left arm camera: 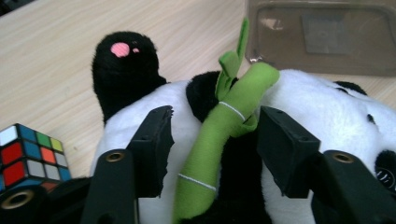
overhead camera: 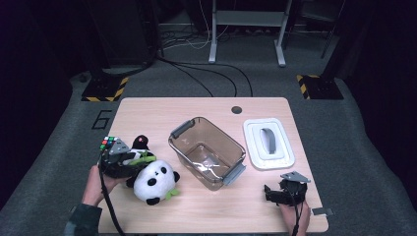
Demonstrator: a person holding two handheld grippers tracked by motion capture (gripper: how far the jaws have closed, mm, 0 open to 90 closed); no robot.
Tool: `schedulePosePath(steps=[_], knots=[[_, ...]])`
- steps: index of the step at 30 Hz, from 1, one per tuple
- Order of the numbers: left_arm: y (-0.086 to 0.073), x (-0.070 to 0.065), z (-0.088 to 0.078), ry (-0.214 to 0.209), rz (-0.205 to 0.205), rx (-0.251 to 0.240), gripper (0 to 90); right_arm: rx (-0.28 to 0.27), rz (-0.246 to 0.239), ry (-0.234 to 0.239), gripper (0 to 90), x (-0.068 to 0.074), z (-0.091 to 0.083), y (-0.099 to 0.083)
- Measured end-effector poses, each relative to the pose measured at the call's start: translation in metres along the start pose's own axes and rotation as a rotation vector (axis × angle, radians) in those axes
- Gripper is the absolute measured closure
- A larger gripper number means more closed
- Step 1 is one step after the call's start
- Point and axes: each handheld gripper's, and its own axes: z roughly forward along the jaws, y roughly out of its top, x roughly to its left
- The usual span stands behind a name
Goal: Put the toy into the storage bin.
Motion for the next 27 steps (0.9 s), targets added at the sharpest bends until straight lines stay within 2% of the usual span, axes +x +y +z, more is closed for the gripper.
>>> schedulePosePath(steps=[2,3,7,11,16,18,21,27], knots=[[-0.001,-0.001,0.005,-0.020,0.006,0.030,51.3,0.001,-0.004,0.000,2.0,0.000,0.000,0.000],[-0.002,-0.002,0.007,-0.017,0.019,0.052,52.3,0.001,-0.004,0.000,2.0,0.000,0.000,0.000],[0.001,-0.006,0.008,0.009,0.031,0.084,61.1,0.001,-0.004,-0.001,2.2,0.000,0.000,0.000],[0.001,-0.008,0.009,0.029,0.032,0.090,69.0,0.000,-0.005,0.000,2.3,0.000,0.000,0.000],[-0.004,-0.013,0.006,0.067,0.050,0.055,72.9,0.001,-0.005,-0.001,2.5,-0.001,0.000,0.000],[-0.005,-0.013,0.005,0.068,0.049,0.035,73.4,-0.001,-0.002,-0.003,2.6,0.000,0.000,0.000],[-0.007,-0.011,0.001,0.047,0.043,0.024,74.1,0.000,-0.004,-0.003,2.6,-0.001,0.000,0.000],[-0.010,-0.009,-0.005,0.034,0.043,-0.004,74.5,-0.001,-0.004,-0.003,2.6,-0.001,0.000,0.000]])
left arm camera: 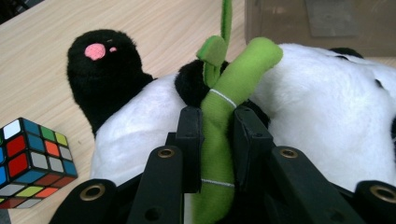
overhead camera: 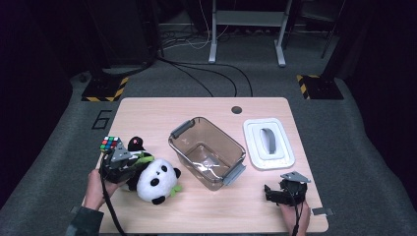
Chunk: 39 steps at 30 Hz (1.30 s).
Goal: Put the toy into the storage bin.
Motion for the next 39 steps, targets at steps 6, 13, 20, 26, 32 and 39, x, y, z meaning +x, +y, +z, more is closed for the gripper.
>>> schedulePosePath(steps=[6,13,20,26,32,39], knots=[[-0.001,0.000,-0.005,-0.017,0.001,-0.021,74.7,0.000,0.001,0.000,2.6,0.000,0.000,0.000],[0.001,-0.001,-0.010,-0.038,0.011,-0.028,75.0,-0.001,0.002,-0.001,2.6,0.000,0.000,0.000],[0.003,0.000,-0.016,-0.046,0.018,-0.049,75.1,-0.001,0.002,-0.001,2.6,0.000,0.000,0.000],[0.002,0.000,-0.023,-0.053,0.008,-0.065,75.2,-0.001,0.002,-0.001,2.7,0.000,0.000,0.000],[0.003,0.002,-0.031,-0.076,0.004,-0.086,75.2,-0.001,0.003,-0.001,2.7,0.000,0.000,0.000],[0.005,0.003,-0.042,-0.101,0.002,-0.106,75.1,-0.001,0.004,-0.002,2.7,0.000,0.000,0.000]])
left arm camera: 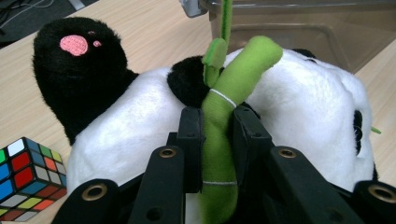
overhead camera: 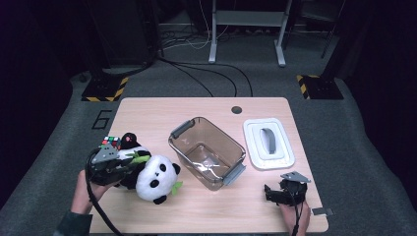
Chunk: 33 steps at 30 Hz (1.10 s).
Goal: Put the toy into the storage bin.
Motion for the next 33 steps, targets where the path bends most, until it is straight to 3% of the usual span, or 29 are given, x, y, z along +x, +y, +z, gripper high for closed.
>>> schedulePosePath(steps=[17,33], knots=[[0.016,0.003,-0.022,-0.042,0.004,-0.076,75.1,0.001,0.002,-0.001,2.7,0.000,0.000,0.000],[0.042,0.004,-0.033,-0.066,0.032,-0.109,75.0,0.001,0.003,-0.002,2.7,0.000,0.000,0.000]])
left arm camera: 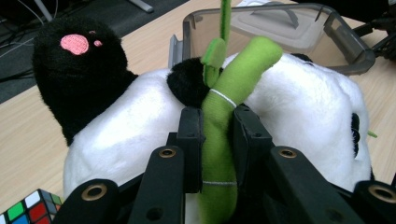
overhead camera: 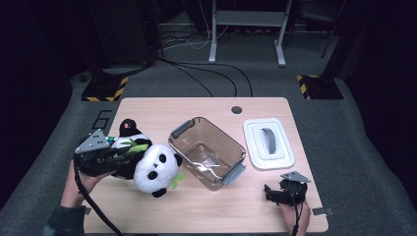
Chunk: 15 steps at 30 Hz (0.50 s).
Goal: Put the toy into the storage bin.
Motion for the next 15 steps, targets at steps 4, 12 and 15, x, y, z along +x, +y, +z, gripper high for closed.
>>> schedulePosePath(steps=[4,12,15], knots=[[0.007,0.001,-0.001,-0.010,0.007,-0.012,75.0,0.000,0.000,0.000,2.7,0.000,0.000,0.000],[0.023,0.002,0.000,-0.035,0.021,-0.024,75.0,0.000,-0.001,-0.002,2.8,0.000,0.000,0.000],[0.030,0.003,0.002,-0.046,0.031,-0.016,75.0,0.000,0.000,0.000,2.8,0.000,0.000,0.000]])
